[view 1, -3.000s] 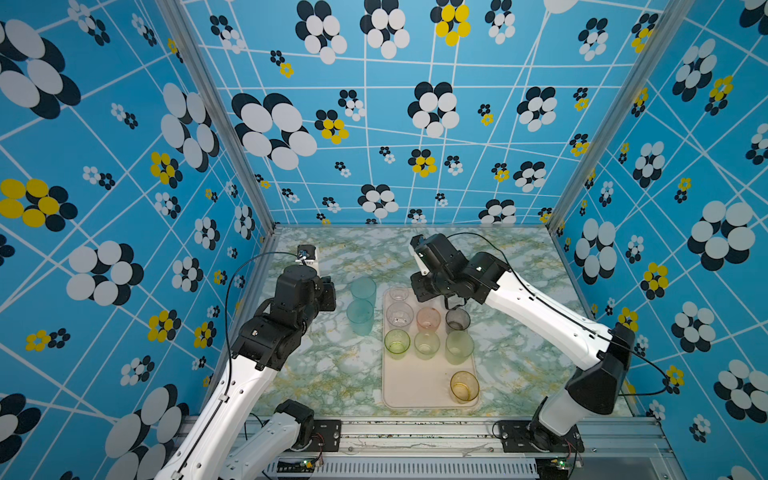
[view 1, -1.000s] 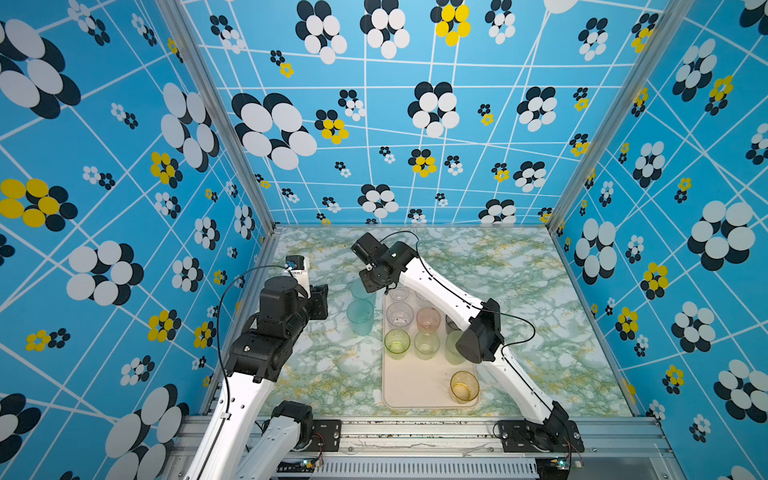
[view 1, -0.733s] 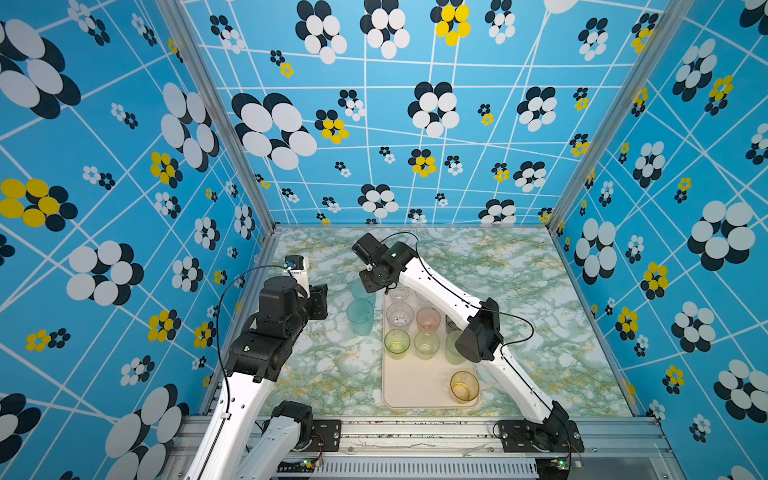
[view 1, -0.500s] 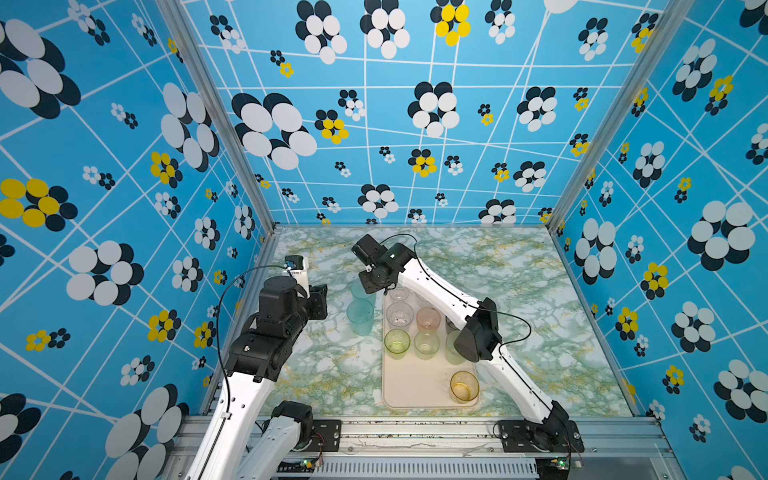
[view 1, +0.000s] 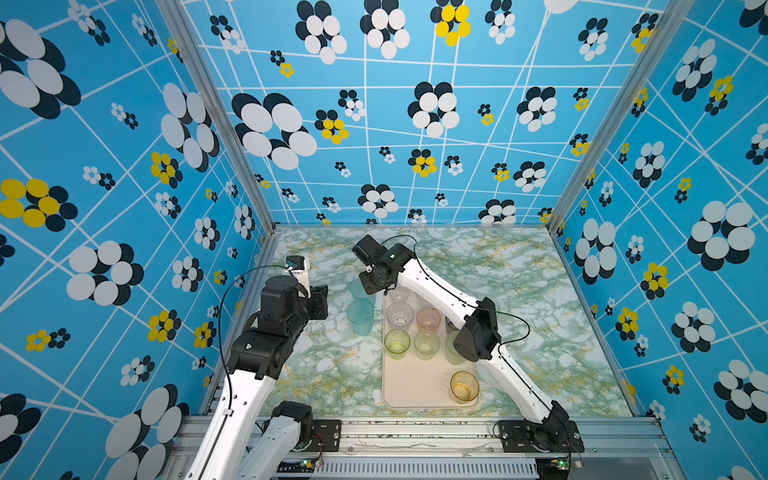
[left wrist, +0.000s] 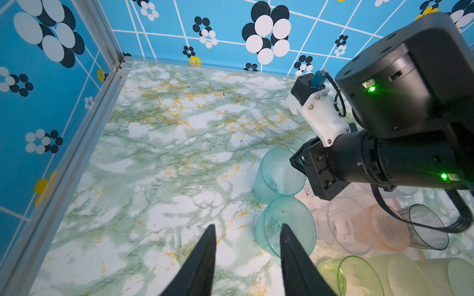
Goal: Place the glasses into the tray
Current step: 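Close the right gripper on the teal tumbler's rim and lift it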
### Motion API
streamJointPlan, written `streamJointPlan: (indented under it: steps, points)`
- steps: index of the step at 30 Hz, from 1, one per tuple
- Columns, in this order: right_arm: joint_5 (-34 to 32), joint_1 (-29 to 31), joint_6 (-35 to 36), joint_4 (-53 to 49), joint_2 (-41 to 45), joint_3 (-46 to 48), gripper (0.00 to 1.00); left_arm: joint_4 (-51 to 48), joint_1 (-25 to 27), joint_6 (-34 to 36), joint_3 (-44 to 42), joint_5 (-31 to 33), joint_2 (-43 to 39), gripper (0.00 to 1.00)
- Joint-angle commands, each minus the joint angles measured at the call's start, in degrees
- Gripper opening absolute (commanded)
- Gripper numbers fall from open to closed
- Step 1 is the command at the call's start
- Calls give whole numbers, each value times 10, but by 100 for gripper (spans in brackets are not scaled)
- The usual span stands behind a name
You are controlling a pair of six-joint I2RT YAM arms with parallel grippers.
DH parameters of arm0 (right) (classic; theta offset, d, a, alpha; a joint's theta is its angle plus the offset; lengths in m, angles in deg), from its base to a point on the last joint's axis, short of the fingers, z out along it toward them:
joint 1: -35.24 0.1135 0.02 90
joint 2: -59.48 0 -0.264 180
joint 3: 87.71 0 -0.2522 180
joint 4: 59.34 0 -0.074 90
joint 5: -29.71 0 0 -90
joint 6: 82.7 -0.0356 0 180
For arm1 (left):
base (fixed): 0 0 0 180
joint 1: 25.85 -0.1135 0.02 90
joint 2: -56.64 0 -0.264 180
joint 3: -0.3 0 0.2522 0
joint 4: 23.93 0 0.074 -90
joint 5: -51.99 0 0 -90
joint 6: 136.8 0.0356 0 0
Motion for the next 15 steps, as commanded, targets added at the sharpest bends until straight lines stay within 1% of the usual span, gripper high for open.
streamJointPlan:
  steps: [1, 9, 15]
  points:
    - [-2, -3, -4, 4, -9, -17, 10, 15, -6, 11, -6, -7, 2, 42]
    - [-20, -3, 4, 9, -5, -16, 4, 14, -7, 11, -7, -9, 5, 42]
    - [-26, -3, 5, 23, 2, -13, 4, 13, -7, 11, -8, -9, 6, 42]
